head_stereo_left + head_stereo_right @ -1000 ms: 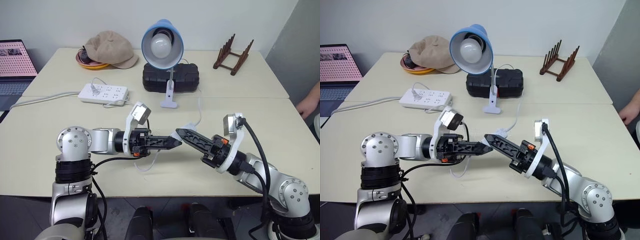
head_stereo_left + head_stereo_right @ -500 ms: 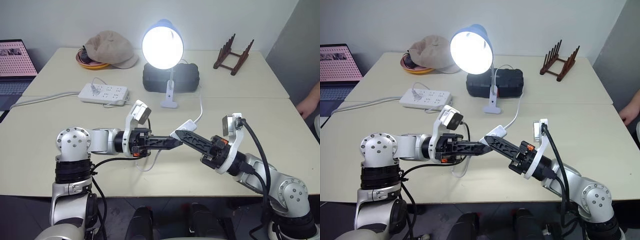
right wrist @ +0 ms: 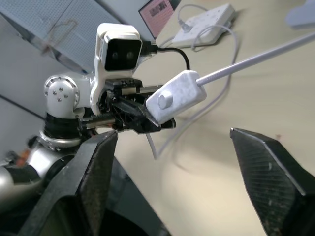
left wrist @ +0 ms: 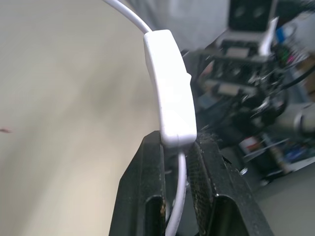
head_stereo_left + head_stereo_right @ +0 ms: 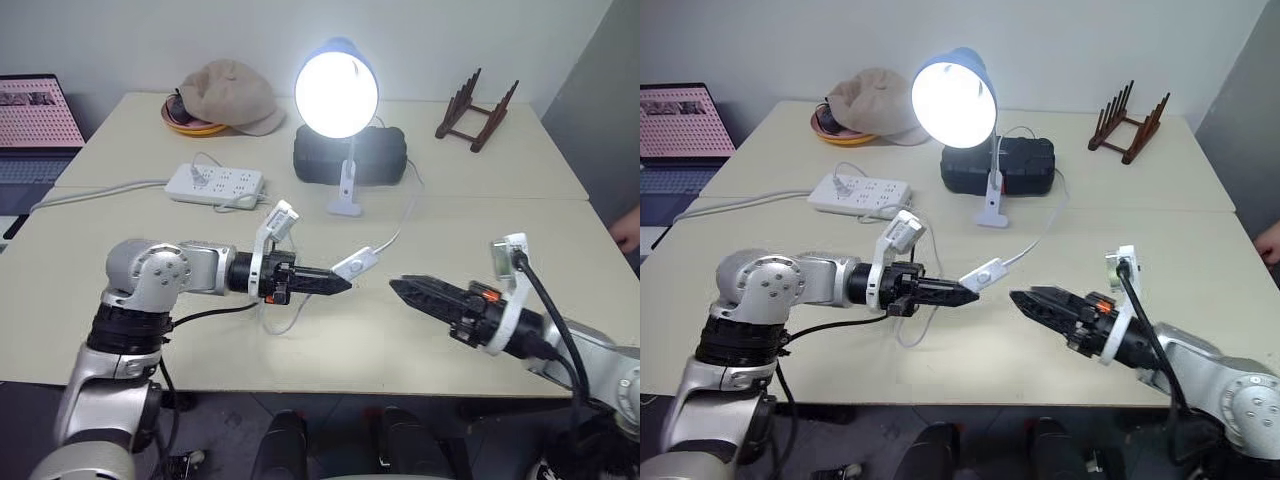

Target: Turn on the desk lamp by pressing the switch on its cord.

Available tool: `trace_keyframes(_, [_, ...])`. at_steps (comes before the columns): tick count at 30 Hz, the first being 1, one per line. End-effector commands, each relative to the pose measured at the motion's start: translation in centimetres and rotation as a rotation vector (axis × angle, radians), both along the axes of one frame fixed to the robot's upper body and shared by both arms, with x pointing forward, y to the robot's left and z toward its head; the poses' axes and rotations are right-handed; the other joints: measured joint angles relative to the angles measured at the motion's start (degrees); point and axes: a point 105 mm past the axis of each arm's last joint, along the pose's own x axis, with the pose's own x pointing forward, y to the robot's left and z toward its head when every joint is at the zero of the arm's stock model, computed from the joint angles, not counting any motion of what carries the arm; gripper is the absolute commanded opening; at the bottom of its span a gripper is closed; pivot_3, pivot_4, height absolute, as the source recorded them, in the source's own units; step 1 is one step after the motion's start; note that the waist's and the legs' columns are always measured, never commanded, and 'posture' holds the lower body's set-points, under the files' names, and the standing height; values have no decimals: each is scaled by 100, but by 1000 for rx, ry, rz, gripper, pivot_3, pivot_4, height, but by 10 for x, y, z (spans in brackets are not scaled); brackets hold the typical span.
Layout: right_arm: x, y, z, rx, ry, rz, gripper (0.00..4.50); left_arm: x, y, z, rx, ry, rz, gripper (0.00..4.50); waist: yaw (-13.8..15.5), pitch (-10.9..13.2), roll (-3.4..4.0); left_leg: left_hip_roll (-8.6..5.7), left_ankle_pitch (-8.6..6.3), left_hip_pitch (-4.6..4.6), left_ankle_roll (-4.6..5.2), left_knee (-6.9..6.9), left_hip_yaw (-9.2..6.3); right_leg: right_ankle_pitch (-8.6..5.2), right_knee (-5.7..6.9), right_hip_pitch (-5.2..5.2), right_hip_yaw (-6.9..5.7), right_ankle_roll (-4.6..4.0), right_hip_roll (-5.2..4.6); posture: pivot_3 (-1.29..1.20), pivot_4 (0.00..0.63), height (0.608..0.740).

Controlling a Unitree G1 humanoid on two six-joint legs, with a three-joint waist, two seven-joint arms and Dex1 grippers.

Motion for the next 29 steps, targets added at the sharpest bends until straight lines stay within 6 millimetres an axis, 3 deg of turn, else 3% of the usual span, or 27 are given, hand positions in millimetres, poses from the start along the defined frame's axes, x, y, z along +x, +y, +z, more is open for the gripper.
trace_keyframes(1, [-8,-4,0,-248,-183,54,4459,24,-10,-28,197,-362,-149,346,19,-1,-1,2,0,-1,0,-1,0,0,-6,0,1,0,0,0,150,740])
trace_keyframes(5, [-6,-5,-5,-366,-273,54,4459,39,-7,-55,359,-594,-280,346,7,0,-2,1,-1,-5,1,-4,10,0,-16,-3,10,0,0,0,150,740])
trace_keyframes(7, [-6,-3,-7,-361,-282,58,4459,45,-5,-59,370,-641,-309,346,5,1,-3,1,-1,-9,2,-6,12,1,-20,-4,11,3,0,0,150,740])
trace_keyframes(8, [-6,-3,-8,-360,-283,62,4500,45,-4,-57,351,-634,-314,1045,3,1,-3,1,-1,-11,2,-7,12,1,-20,-6,11,4,0,0,150,740])
trace_keyframes(10, [-7,-4,-10,-372,-285,67,4500,44,-2,-51,319,-620,-327,1214,2,1,-3,2,-1,-18,2,-6,11,2,-20,-10,10,11,0,0,150,740])
trace_keyframes(13, [-8,-9,-15,-380,-273,66,4500,42,6,-34,264,-572,-313,1910,-22,2,-4,1,-1,-21,2,-5,10,13,-21,-10,8,31,0,0,150,740])
trace_keyframes(18, [-12,-25,-21,-430,-248,113,4500,29,47,-6,277,-498,-287,3026,-76,6,-6,5,-1,-15,2,-6,6,17,-13,-10,5,39,3,0,150,740])
trace_keyframes(22, [-9,-44,-21,-481,-232,143,4500,31,86,19,285,-498,-91,3918,-71,6,-6,7,-1,-5,2,-5,6,15,-6,-6,3,36,2,0,150,740])
trace_keyframes(25, [-5,-54,-26,-516,-224,167,4500,31,114,19,352,-522,31,4483,-60,6,-6,7,-1,-3,2,-4,6,0,-5,-4,3,10,2,0,150,740])
trace_keyframes(29, [5,-59,-29,-508,-222,157,4500,30,125,14,346,-530,116,4483,-56,6,-6,8,-1,-3,1,-2,7,1,-5,-3,3,11,1,0,150,740])
